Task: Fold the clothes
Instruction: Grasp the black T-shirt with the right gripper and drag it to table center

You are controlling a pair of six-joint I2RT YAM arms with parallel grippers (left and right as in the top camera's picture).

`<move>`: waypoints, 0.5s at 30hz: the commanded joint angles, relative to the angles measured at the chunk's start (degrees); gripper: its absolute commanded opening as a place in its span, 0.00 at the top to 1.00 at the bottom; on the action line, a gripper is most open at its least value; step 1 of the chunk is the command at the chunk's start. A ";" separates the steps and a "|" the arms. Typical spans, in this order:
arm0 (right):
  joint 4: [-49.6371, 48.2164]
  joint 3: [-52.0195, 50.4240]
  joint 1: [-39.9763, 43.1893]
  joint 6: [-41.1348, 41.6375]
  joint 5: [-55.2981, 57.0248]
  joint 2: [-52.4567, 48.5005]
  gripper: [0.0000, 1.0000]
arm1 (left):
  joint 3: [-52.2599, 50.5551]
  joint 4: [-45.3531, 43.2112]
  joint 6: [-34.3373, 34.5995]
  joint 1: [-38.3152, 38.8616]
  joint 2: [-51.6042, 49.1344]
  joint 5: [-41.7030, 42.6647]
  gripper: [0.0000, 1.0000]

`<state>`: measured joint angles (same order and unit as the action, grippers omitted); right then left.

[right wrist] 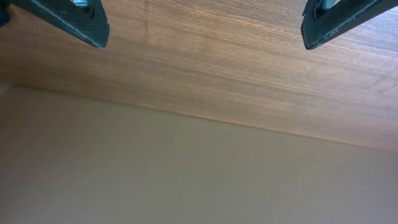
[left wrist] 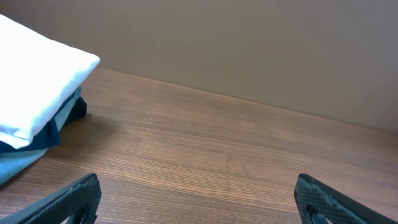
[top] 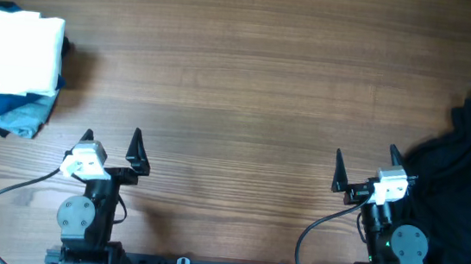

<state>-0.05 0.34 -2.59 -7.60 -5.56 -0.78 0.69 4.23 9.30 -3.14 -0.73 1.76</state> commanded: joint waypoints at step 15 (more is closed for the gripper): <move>14.58 16.52 -0.22 13.40 4.24 -10.97 0.00 | 10.58 10.56 5.31 -0.42 -2.67 0.11 0.00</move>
<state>12.51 10.85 -2.59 3.70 -4.14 -7.38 4.82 11.88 13.89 -3.14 -1.06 1.76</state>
